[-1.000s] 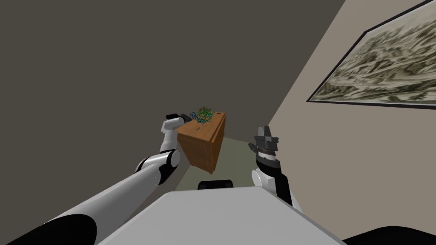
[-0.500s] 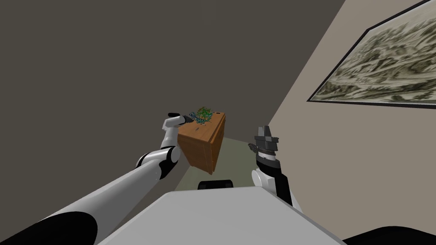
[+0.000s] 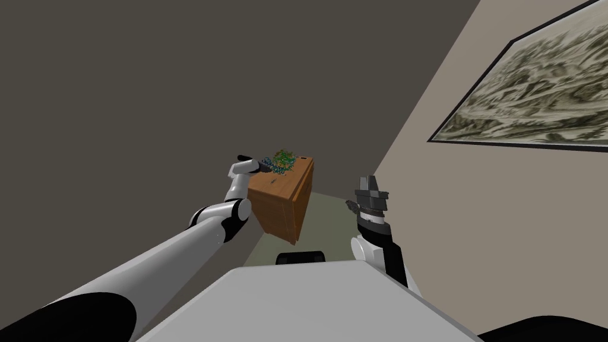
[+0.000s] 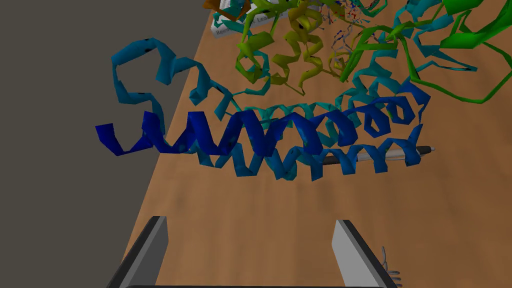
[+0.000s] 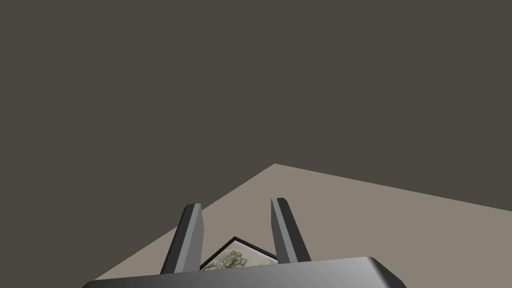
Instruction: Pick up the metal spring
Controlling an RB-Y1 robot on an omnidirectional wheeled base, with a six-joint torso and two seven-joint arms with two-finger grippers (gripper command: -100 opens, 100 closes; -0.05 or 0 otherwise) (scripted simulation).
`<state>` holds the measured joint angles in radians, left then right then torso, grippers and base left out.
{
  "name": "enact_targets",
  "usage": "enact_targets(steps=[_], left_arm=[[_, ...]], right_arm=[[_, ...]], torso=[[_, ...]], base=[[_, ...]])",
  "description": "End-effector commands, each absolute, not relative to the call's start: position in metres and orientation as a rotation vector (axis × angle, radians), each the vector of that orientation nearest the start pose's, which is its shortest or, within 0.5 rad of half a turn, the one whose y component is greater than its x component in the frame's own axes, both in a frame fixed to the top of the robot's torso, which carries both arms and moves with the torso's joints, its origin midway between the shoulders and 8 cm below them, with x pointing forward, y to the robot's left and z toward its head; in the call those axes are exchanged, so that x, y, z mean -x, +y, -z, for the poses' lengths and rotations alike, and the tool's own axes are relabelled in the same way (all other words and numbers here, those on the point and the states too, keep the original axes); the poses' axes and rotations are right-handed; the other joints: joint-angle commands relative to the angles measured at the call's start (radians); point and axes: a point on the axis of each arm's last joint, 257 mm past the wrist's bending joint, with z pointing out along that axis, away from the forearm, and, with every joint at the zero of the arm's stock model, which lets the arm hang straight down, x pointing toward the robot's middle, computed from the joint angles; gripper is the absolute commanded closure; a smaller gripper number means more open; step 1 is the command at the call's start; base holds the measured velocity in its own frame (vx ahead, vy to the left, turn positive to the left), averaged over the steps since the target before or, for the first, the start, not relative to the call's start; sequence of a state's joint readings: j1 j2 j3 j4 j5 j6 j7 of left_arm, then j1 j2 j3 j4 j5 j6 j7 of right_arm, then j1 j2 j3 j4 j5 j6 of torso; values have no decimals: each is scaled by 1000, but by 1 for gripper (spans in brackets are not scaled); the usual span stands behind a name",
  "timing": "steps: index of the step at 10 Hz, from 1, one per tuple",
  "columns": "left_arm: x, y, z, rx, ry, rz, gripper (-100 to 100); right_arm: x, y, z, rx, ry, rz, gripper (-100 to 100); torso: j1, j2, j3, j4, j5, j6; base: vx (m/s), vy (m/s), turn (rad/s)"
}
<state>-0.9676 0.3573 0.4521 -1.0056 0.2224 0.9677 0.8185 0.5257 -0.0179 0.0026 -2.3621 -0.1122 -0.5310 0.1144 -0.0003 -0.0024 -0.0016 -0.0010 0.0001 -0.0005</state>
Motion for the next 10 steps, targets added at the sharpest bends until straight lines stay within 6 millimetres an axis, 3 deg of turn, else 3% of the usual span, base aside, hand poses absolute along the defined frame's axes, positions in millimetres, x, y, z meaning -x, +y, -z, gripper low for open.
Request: enact_targets(steps=[1,2,4,5,10], left_arm=[[-704,348,82,2493,560,1390,-100],[-699,345,100,2545,573,1337,-100],[-695,341,101,2606,570,1286,-100],[-691,339,115,2641,576,1247,-100],[-672,331,138,2802,569,1065,-100]], right_arm=[[-318,-288,-58,-603,524,-1280,0],[-318,-288,-58,-603,524,-1280,0],[-318,-288,-58,-603,524,-1280,0],[-318,-288,-58,-603,524,-1280,0],[-318,-288,-58,-603,524,-1280,0]], torso=[[0,0,0,0,0,0],[-1,-1,0,0,0,0],[0,1,0,0,0,0],[0,0,0,0,0,0],[0,1,0,0,0,0]], base=[[37,-19,-19],[33,-14,-11],[19,-7,-11],[29,-7,-15],[28,-8,-17]])
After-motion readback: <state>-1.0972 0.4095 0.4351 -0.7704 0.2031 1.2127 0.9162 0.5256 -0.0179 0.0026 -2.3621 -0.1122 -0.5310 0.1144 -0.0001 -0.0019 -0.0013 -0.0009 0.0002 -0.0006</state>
